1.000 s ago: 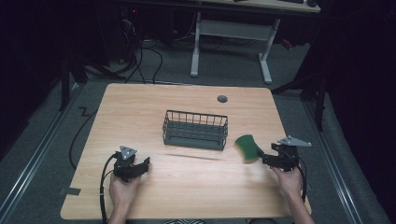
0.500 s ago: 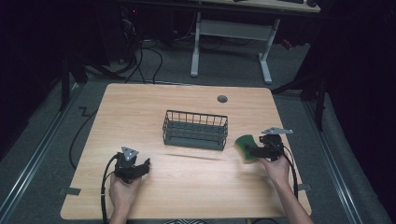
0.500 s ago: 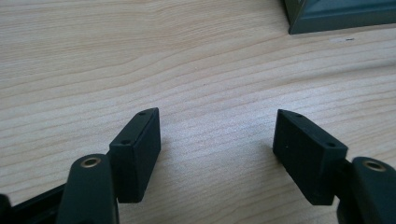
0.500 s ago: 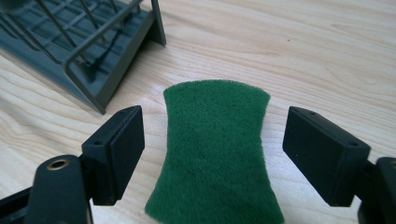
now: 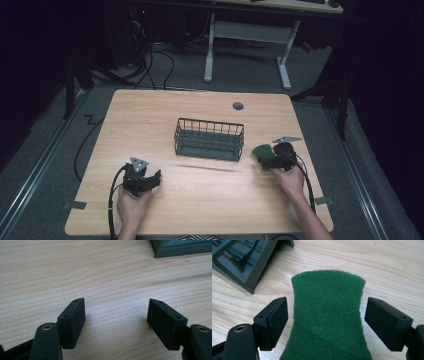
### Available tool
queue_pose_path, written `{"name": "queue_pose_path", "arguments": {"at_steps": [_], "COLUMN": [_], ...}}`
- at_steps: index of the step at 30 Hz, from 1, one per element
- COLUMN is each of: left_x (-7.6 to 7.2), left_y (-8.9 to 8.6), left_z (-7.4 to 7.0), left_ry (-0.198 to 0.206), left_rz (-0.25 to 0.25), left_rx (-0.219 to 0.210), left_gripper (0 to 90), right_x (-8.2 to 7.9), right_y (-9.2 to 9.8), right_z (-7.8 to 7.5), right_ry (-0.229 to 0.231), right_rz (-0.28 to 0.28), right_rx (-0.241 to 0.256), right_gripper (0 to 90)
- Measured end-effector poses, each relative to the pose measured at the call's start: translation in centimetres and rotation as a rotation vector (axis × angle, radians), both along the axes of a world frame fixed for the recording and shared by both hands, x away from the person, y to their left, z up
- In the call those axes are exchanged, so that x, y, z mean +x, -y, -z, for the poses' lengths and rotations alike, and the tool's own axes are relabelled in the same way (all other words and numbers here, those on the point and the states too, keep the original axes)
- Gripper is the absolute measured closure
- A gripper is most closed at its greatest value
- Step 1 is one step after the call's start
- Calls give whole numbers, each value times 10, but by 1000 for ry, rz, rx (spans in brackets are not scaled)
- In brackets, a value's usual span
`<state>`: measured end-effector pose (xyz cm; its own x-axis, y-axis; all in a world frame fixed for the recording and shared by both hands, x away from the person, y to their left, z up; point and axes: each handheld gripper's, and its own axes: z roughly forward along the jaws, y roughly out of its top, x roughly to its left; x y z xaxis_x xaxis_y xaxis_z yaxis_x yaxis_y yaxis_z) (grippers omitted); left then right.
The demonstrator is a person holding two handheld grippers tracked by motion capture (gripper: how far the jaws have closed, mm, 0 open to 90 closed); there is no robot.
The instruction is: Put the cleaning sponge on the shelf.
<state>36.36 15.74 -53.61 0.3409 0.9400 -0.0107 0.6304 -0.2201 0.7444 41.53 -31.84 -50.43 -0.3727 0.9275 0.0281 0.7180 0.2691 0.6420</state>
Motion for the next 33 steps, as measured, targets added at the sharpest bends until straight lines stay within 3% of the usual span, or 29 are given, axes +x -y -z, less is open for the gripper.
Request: {"name": "queue_pose_path", "arguments": {"at_steps": [8, 18, 28, 33], "left_x": [0, 0, 0, 0], "left_y": [0, 0, 0, 0], "left_z": [0, 0, 0, 0], "left_ry": [-1, -2, -2, -1], "left_rz": [0, 0, 0, 0], "left_rx": [-2, -3, -2, -3], "left_gripper": [316, 316, 314, 315], "right_x": [3, 1, -5, -10], "right_y": [-3, -3, 2, 2], "right_z": [7, 5, -12, -36], "right_ry": [-32, -11, 13, 43], "right_rz": [-2, -7, -49, -92], "right_rx": [-20, -49, -22, 15], "right_gripper": [252, 300, 304, 304]}}
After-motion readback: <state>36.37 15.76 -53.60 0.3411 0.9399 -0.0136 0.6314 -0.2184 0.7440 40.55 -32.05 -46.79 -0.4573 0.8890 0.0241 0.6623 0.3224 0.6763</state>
